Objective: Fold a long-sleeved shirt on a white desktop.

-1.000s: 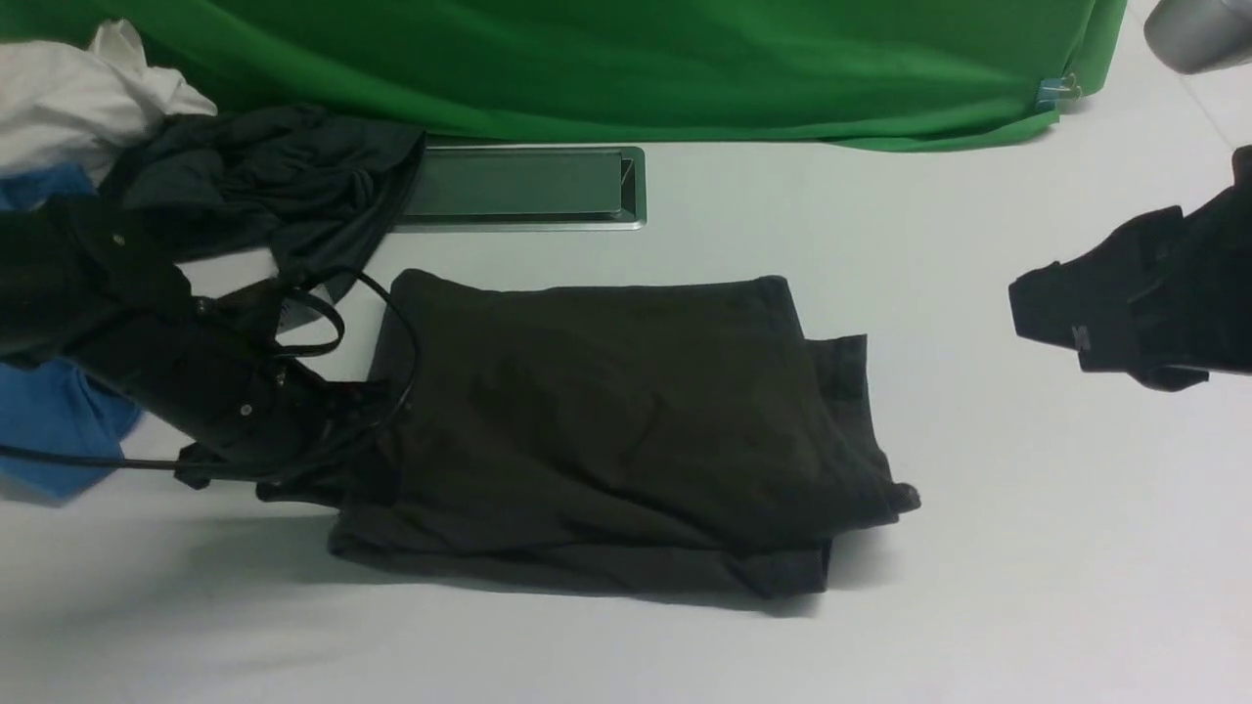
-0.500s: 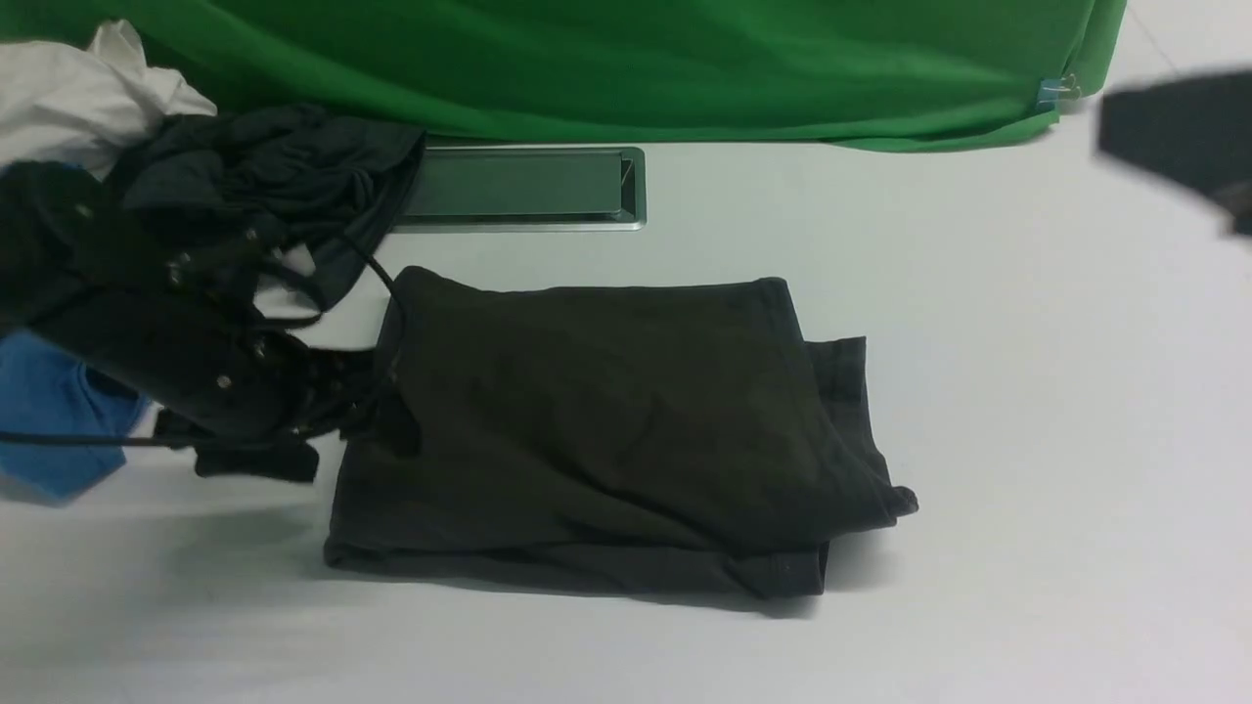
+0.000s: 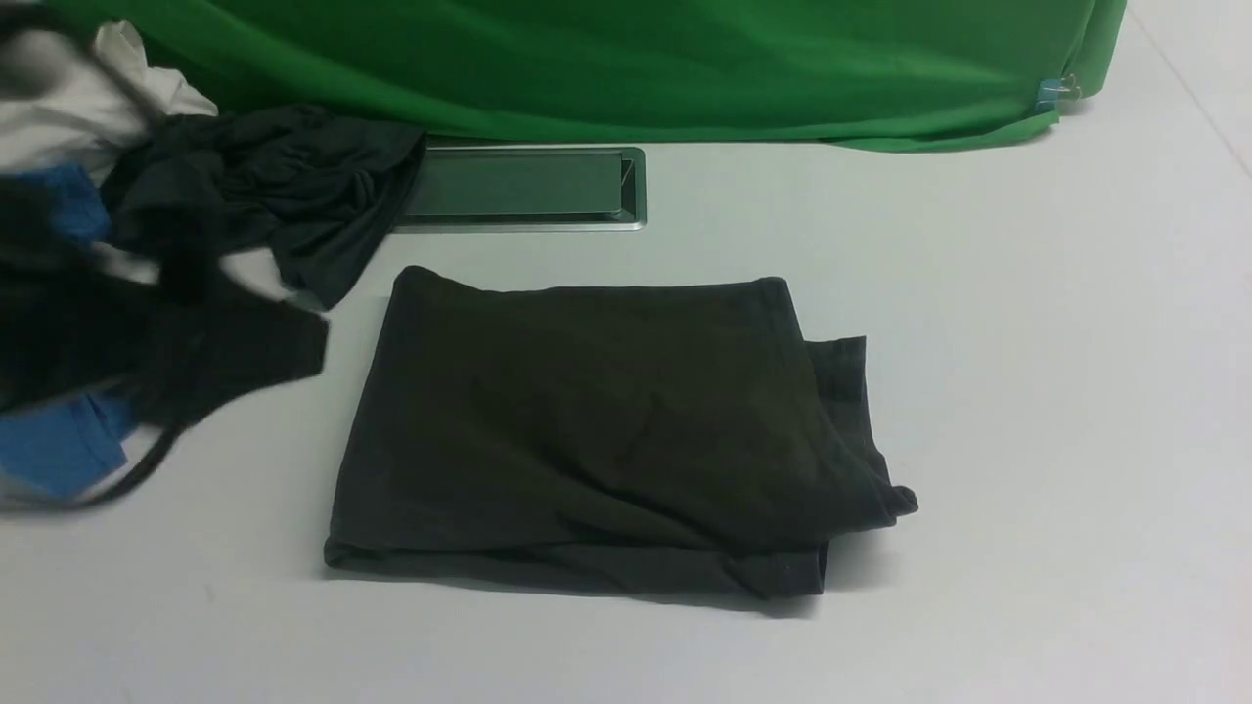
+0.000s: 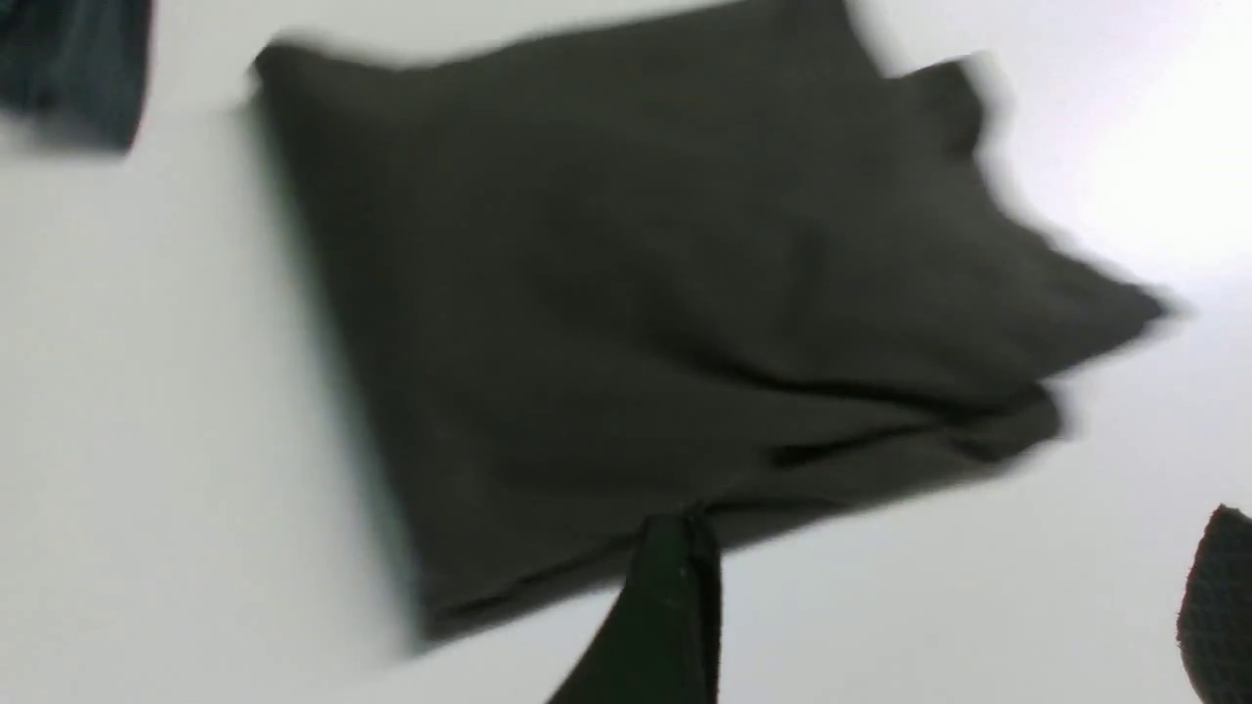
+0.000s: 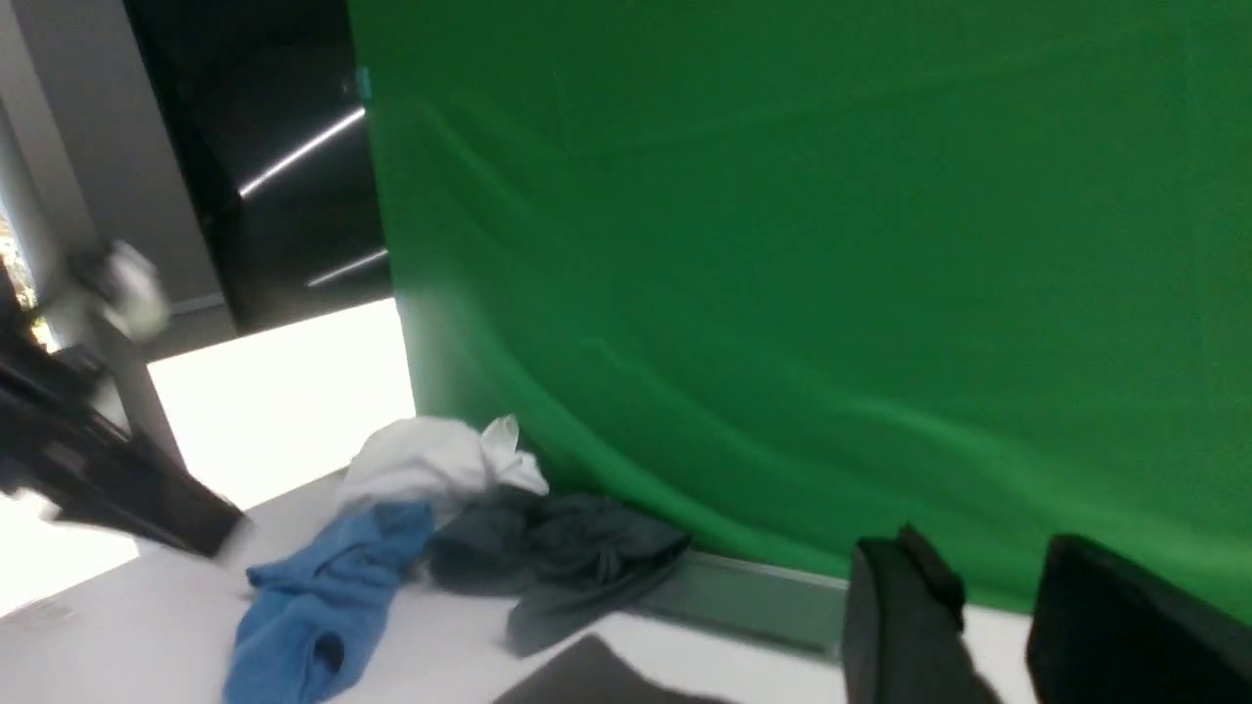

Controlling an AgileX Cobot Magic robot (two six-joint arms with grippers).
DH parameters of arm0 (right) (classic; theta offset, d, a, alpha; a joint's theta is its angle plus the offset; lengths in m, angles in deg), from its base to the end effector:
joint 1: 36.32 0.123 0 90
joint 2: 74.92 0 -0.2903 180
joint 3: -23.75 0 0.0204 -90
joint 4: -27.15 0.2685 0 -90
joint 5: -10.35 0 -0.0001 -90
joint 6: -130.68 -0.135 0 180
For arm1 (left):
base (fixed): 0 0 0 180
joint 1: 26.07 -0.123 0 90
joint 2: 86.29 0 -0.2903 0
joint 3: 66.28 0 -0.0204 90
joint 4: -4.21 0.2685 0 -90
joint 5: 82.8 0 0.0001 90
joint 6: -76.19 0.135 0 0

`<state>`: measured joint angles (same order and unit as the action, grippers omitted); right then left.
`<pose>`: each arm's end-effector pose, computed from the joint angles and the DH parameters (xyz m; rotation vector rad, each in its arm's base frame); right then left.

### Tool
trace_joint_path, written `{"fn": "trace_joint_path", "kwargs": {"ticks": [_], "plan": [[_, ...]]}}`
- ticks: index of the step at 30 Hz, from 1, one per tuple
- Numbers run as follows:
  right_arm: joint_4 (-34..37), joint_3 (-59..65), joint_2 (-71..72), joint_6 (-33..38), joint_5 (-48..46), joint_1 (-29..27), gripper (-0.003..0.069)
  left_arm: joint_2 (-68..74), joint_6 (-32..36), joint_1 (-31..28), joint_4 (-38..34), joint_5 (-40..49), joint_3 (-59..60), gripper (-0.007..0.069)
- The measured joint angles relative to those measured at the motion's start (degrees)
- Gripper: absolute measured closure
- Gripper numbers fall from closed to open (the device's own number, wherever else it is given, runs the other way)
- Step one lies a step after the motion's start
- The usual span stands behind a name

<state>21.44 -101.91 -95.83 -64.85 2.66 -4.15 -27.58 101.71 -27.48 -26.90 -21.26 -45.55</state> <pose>0.1002 0.0609 0.3313 -0.2741 1.4482 0.5894 0.1927 -0.0566 0.3522 0.3811 2.2958 -0.4677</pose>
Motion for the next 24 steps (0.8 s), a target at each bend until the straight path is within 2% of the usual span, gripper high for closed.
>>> {"fn": "trace_joint_path", "kwargs": {"ticks": [2, 4, 8, 9, 13, 15, 17, 24], "plan": [[0.0, 1.8, 1.2, -0.2, 0.2, 0.0, 0.0432, -7.0, 0.0, 0.0, -1.4, 5.0, 0.1, 0.0014], [0.0, 2.0, 1.4, -0.2, 0.2, 0.0, 0.0431, -9.5, 0.0, 0.0, -2.0, 6.4, 0.1, 0.0034], [0.0, 2.2, 1.4, -0.3, 0.3, 0.0, 0.0423, -18.8, -0.1, 0.0, -5.0, 8.4, 0.4, 0.0194], [0.0, 2.2, 1.4, -0.3, 0.3, 0.0, 0.0423, -19.1, -0.1, 0.0, -5.3, 8.4, 0.4, 0.0204], [0.0, 2.2, 1.4, -0.4, 0.3, 0.0, 0.0422, -22.1, -0.3, 0.0, -7.0, 8.6, 0.4, 0.0451], [0.0, 2.2, 1.4, -0.4, 0.3, 0.0, 0.0422, -22.3, -0.3, 0.0, -7.1, 8.6, 0.4, 0.0543], [0.0, 2.2, 1.4, -0.4, 0.3, 0.0, 0.0421, -22.4, -0.3, 0.0, -7.1, 8.6, 0.4, 0.0596], [0.0, 2.2, 1.4, -0.4, 0.3, 0.0, 0.0421, -22.4, -0.3, 0.0, -7.2, 6.6, 0.4, 0.0608]]}}
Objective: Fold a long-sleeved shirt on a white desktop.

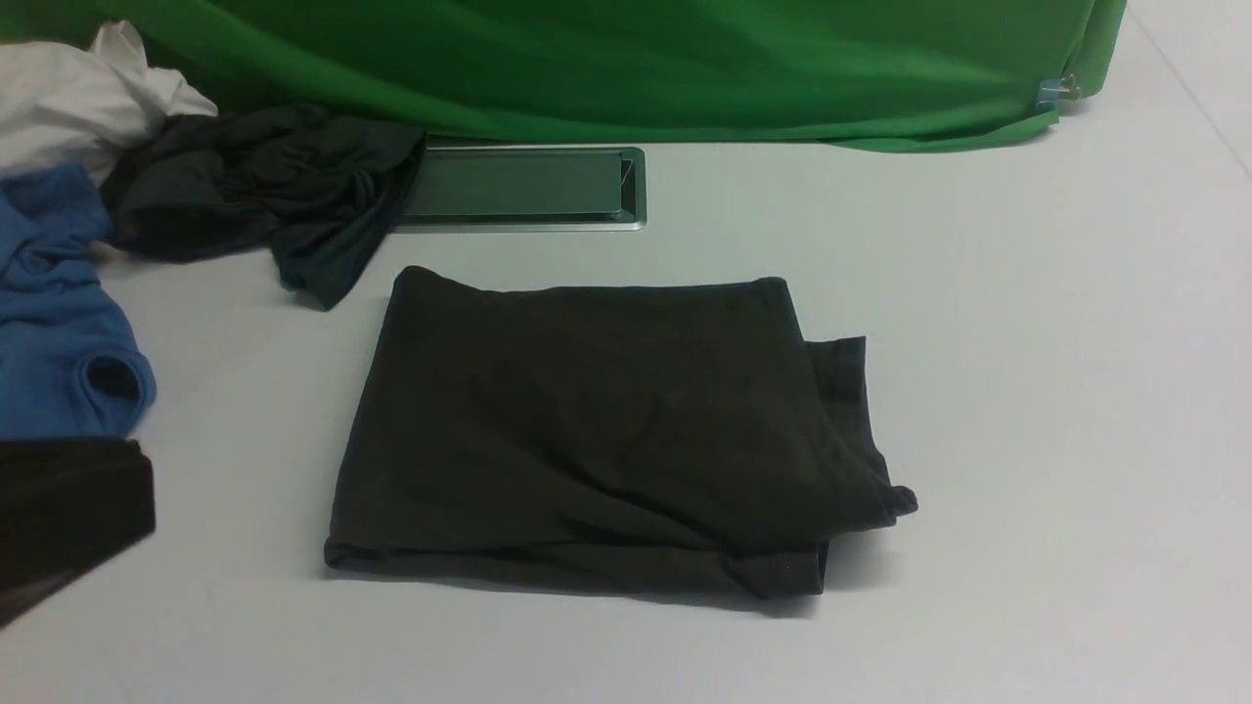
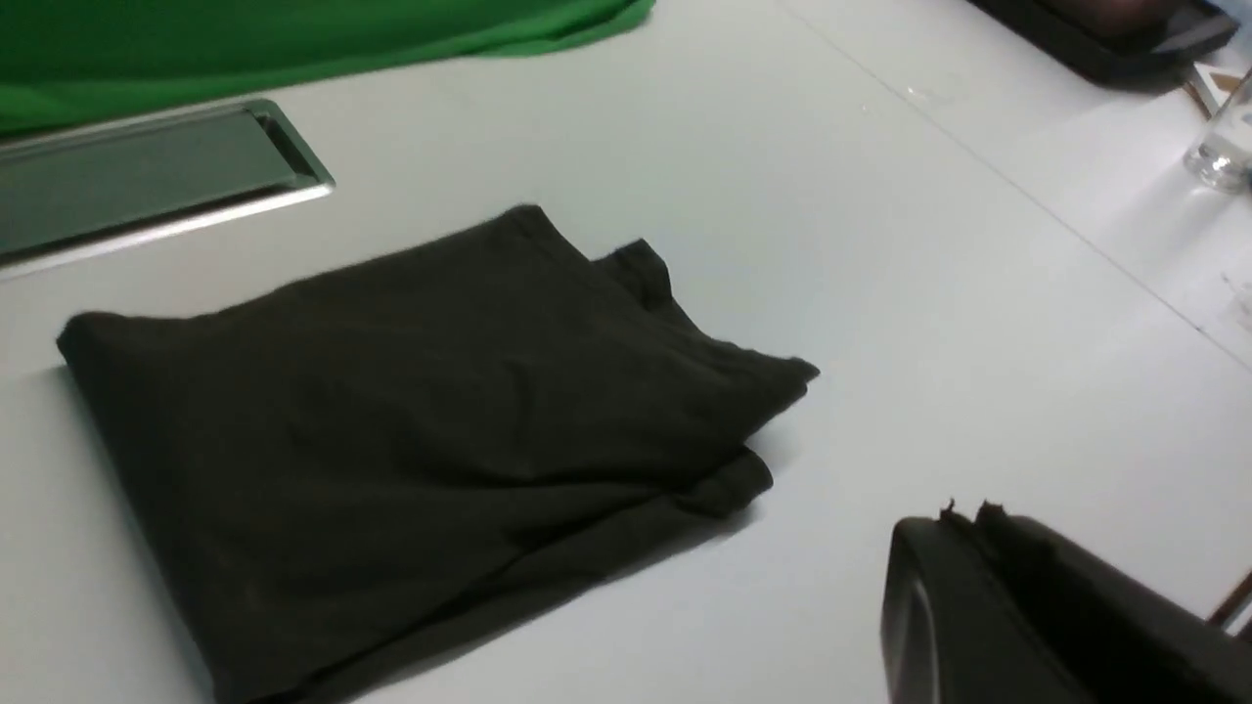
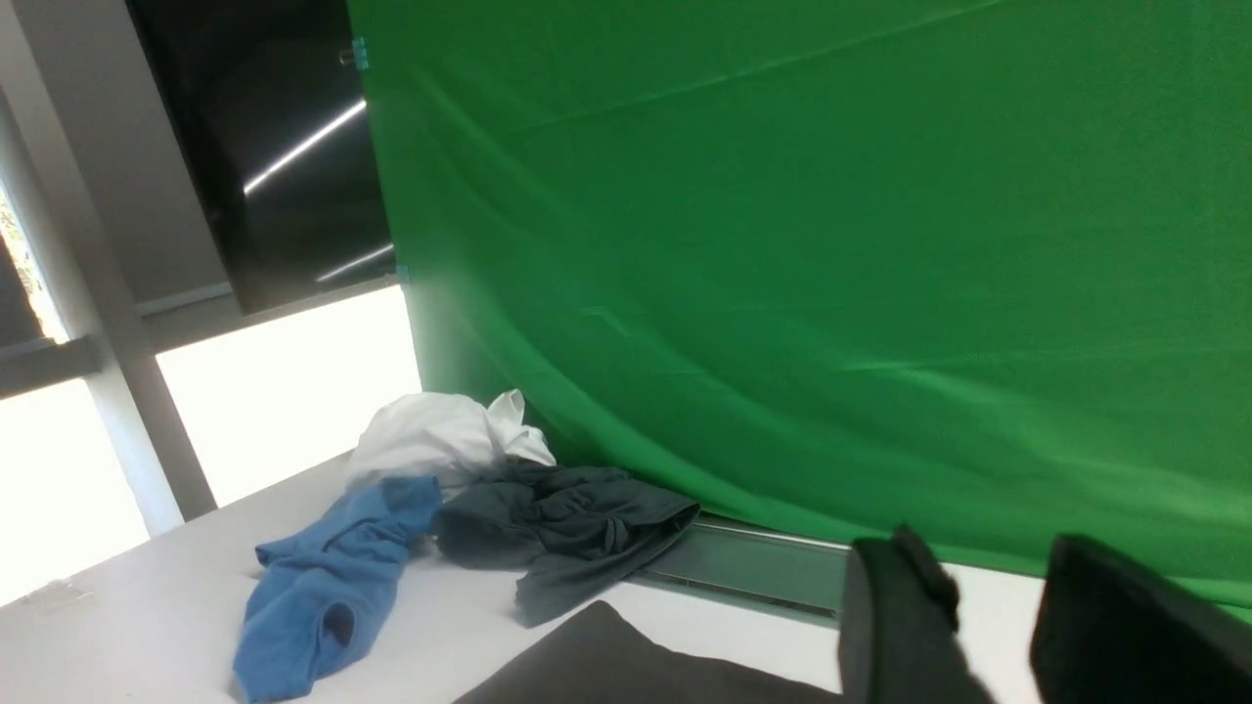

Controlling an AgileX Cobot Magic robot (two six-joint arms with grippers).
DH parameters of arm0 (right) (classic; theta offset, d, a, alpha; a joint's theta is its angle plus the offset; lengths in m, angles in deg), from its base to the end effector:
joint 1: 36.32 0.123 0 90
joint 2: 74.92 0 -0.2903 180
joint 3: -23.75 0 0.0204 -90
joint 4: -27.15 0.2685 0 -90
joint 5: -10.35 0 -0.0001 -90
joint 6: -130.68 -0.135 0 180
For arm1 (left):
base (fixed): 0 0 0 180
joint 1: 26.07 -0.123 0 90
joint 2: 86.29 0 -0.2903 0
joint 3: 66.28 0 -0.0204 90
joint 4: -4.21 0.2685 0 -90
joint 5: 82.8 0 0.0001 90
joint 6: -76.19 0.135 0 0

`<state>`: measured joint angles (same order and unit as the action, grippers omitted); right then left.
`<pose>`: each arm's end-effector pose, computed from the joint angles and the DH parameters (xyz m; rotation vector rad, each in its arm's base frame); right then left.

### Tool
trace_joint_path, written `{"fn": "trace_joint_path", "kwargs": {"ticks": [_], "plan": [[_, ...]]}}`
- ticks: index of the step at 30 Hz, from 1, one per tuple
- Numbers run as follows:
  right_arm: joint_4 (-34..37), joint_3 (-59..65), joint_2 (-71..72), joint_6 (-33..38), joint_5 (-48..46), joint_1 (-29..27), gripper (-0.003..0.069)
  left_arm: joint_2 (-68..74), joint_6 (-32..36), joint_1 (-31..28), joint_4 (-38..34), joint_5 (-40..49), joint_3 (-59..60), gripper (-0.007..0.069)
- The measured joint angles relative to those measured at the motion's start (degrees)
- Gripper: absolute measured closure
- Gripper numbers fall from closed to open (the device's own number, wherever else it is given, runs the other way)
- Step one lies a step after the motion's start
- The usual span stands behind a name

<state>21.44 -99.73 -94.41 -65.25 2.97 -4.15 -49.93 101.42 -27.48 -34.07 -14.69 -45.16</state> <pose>0.0991 0.0603 0.3201 -0.2712 1.4574 0.5938 0.0788 -0.0757 0.4007 0.4922 1.9769 -0.5287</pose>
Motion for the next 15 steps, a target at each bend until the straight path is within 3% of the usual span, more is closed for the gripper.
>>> {"fn": "trace_joint_path", "kwargs": {"ticks": [10, 15], "plan": [[0.0, 0.0, 0.0, 0.0, 0.0, 0.0, 0.0421, -0.2, 2.0, 0.0, 1.1, -2.1, 0.0, 0.0606], [0.0, 0.0, 0.0, 0.0, 0.0, 0.0, 0.0419, -2.9, 4.5, 0.0, 7.1, -14.6, 2.5, 0.0606]]}}
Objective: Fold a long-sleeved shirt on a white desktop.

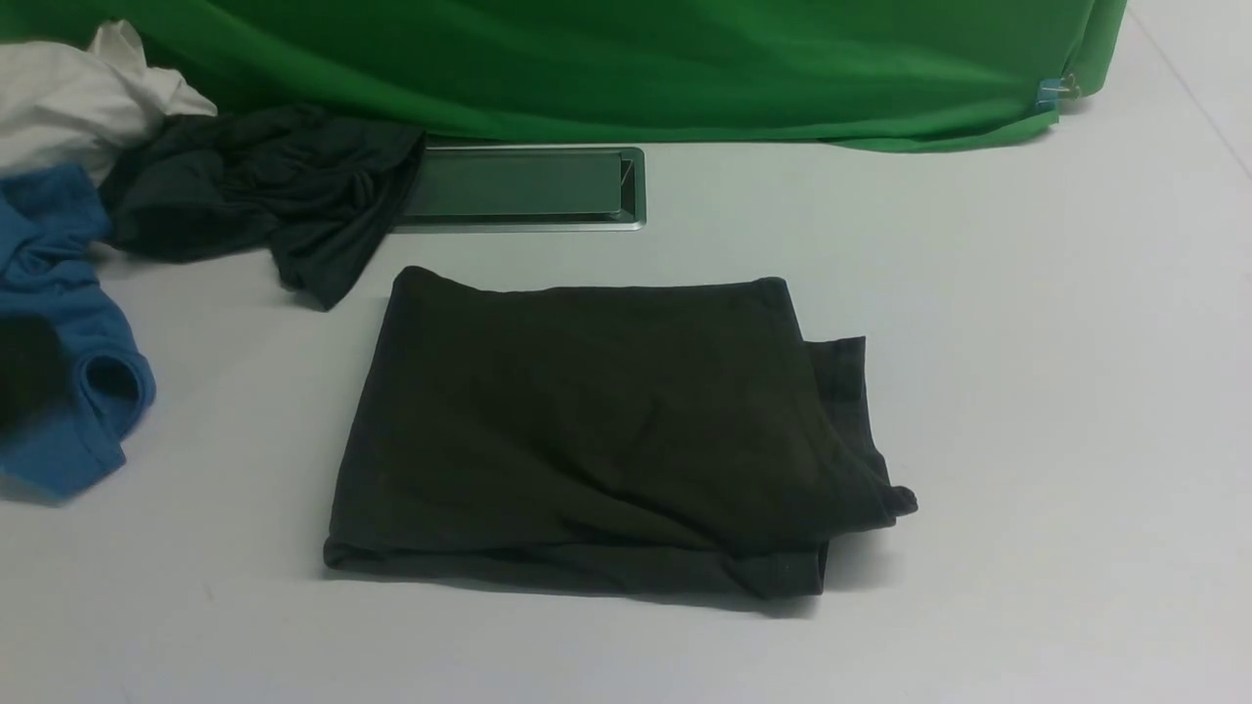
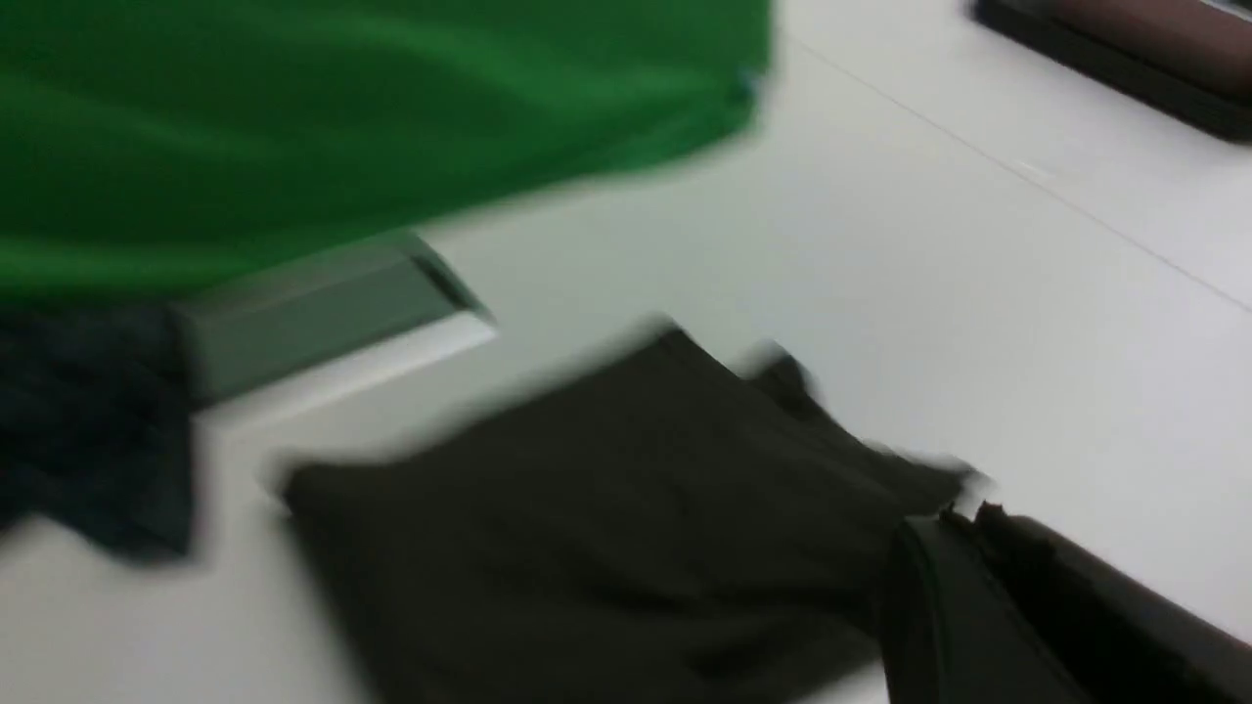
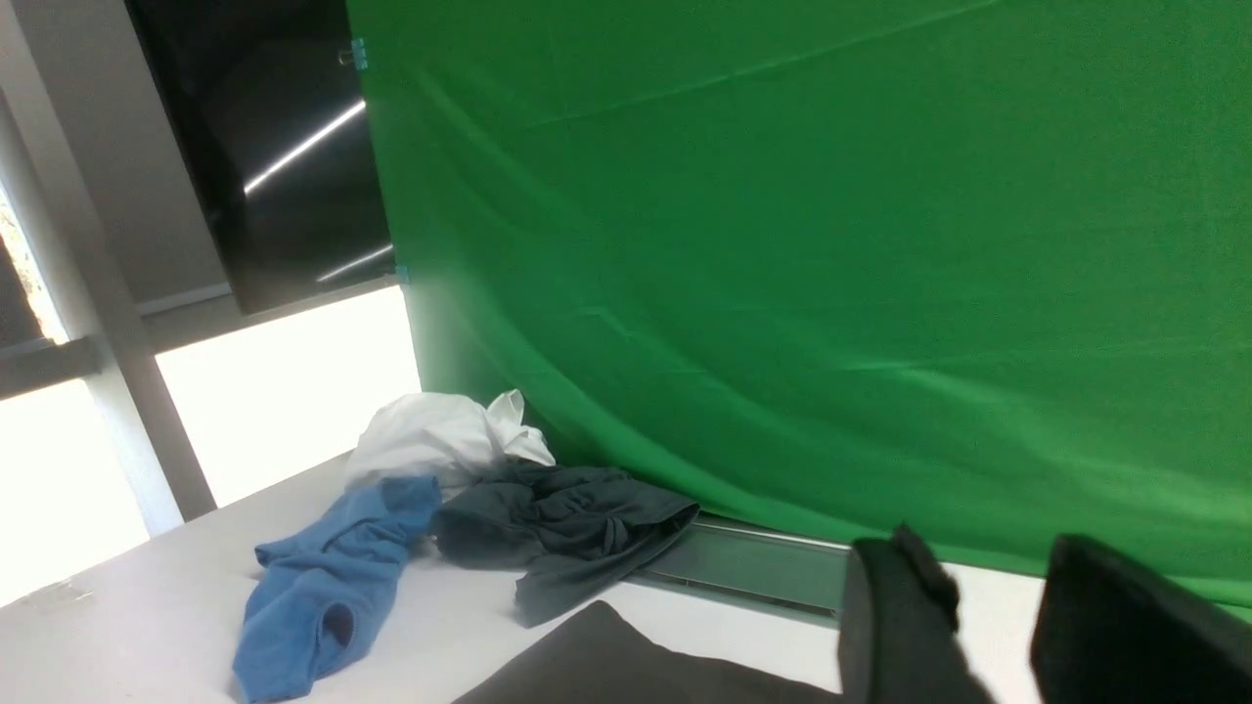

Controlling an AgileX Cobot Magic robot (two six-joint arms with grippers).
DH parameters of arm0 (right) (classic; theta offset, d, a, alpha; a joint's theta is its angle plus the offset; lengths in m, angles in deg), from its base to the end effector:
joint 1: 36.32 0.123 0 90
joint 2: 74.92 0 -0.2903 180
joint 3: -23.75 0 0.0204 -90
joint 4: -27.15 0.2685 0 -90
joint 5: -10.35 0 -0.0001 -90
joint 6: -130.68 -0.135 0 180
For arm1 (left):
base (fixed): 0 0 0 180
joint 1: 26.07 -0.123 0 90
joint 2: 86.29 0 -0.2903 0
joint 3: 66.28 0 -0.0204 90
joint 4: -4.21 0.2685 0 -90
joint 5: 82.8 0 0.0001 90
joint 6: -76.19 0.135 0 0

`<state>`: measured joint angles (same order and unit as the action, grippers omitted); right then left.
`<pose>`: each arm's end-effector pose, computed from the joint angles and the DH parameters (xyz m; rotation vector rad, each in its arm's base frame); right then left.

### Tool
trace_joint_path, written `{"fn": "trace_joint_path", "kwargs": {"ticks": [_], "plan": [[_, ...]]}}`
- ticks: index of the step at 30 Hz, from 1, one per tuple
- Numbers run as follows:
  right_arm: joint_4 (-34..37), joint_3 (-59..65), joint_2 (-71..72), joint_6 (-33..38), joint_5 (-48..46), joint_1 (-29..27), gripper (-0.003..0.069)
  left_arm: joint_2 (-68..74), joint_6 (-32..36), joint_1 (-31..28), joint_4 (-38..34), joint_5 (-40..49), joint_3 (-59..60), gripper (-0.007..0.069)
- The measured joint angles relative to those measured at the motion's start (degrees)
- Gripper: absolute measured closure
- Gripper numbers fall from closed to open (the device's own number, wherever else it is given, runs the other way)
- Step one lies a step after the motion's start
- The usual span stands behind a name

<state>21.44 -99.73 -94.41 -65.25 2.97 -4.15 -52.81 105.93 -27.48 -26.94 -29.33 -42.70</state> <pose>0.0991 0.0603 0.3201 -0.2712 1.4574 0.5938 0.0913 -0.0539 0.4120 0.4301 1.7836 -0.2576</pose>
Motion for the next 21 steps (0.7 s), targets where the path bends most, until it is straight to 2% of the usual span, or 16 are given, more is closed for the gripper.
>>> {"fn": "trace_joint_path", "kwargs": {"ticks": [3, 7, 8, 9, 11, 16, 21], "plan": [[0.0, 0.0, 0.0, 0.0, 0.0, 0.0, 0.0419, -3.9, -5.6, 0.0, 7.6, -11.3, 6.2, 0.0606], [0.0, 0.0, 0.0, 0.0, 0.0, 0.0, 0.0419, -11.3, -21.2, 0.0, 23.2, -23.4, 20.4, 0.0606], [0.0, 0.0, 0.0, 0.0, 0.0, 0.0, 0.0419, -11.7, -21.2, 0.0, 24.0, -24.0, 21.3, 0.0606], [0.0, 0.0, 0.0, 0.0, 0.0, 0.0, 0.0419, -14.6, -25.0, 0.0, 28.5, -28.2, 27.3, 0.0606], [0.0, 0.0, 0.0, 0.0, 0.0, 0.0, 0.0419, -18.4, -27.1, 0.0, 32.0, -34.0, 35.9, 0.0606], [0.0, 0.0, 0.0, -0.1, -0.1, 0.0, 0.0419, -25.2, -28.3, -0.1, 32.8, -44.4, 52.1, 0.0606], [0.0, 0.0, 0.0, -0.2, -0.1, 0.0, 0.0419, -25.8, -28.6, -0.5, 31.1, -38.8, 54.2, 0.0606]]}}
